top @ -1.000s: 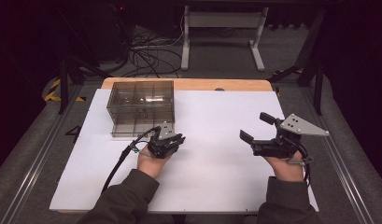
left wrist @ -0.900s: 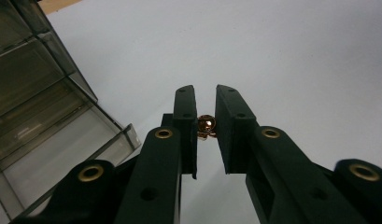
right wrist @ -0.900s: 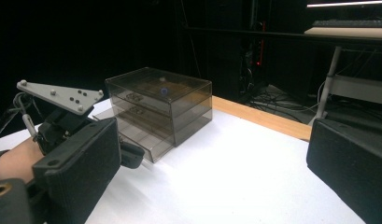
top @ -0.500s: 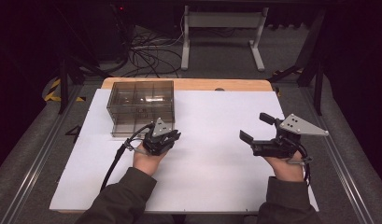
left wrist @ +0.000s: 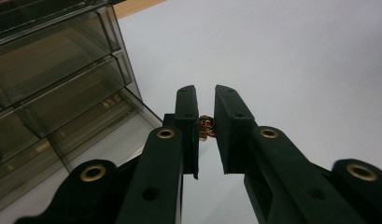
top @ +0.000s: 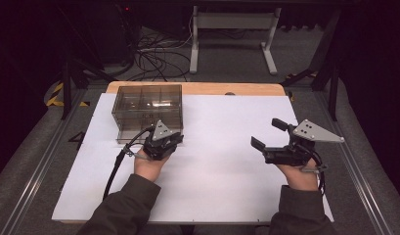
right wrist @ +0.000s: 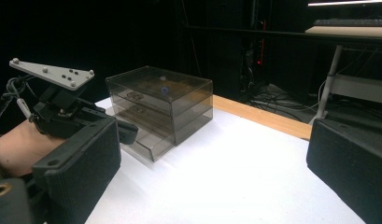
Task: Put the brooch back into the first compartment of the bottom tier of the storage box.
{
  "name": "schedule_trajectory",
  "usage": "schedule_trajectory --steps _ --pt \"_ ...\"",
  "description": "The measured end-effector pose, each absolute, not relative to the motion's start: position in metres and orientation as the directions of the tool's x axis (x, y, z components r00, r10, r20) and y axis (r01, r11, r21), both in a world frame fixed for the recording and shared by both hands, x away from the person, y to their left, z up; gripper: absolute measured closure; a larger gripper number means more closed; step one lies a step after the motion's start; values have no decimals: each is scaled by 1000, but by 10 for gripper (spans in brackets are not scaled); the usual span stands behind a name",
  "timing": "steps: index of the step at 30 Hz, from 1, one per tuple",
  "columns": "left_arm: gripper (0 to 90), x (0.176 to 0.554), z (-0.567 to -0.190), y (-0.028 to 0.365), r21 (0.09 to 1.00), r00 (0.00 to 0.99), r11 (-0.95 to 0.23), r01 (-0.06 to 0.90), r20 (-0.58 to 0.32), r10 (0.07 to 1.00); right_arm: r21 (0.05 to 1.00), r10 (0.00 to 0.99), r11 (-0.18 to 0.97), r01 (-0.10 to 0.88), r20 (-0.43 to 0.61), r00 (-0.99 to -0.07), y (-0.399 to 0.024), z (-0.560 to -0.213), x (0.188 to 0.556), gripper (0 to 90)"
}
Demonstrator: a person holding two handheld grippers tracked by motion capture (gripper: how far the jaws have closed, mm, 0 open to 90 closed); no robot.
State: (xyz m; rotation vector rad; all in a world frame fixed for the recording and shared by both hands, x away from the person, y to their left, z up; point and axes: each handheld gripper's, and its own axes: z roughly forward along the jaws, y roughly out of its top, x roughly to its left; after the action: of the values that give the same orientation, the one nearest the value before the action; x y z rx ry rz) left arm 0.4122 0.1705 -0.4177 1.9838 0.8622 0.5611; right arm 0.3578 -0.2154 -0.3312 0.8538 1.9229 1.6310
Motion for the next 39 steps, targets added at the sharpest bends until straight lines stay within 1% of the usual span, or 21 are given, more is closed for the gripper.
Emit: schedule_trajectory --steps 5,10,34,39 --pt "804 413 -415 177 861 644 -368 351 64 763 983 720 98 156 38 -693 -216 -331 358 37" --pt "804 413 -414 182 867 629 -344 361 46 776 983 720 96 155 39 -693 -215 -331 358 37" --pt "803 414 -406 218 878 568 -309 366 53 821 982 722 97 164 44 -691 -215 -332 358 37" --pt "803 414 -404 226 886 550 -283 366 40 834 982 721 99 160 40 -692 -215 -332 359 37"
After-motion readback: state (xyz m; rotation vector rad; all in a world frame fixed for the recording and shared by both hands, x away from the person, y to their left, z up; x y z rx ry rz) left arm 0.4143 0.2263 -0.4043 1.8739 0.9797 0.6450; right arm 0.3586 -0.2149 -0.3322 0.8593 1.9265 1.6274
